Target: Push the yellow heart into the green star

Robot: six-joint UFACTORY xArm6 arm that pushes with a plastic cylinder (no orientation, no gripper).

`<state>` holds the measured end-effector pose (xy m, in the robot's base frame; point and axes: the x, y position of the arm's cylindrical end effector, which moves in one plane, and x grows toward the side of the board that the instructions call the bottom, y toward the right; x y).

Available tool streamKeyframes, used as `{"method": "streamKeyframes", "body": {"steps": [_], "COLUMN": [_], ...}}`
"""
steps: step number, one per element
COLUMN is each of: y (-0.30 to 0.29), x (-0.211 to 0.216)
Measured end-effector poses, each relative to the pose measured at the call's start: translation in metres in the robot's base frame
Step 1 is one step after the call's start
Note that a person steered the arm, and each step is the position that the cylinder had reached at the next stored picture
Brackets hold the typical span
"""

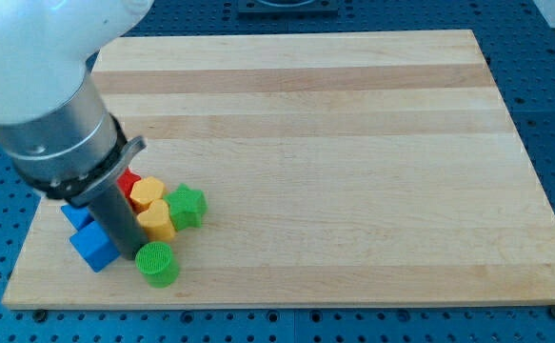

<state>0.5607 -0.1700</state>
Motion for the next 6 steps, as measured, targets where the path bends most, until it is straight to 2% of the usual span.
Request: {"method": "streamKeyframes", "body": {"steps": [2, 3, 4, 5, 6], "y": [0.000, 0.013, 0.013, 0.003, -0.015], "x": [-0.003, -0.022, -0.024, -0.021, 0.019]}}
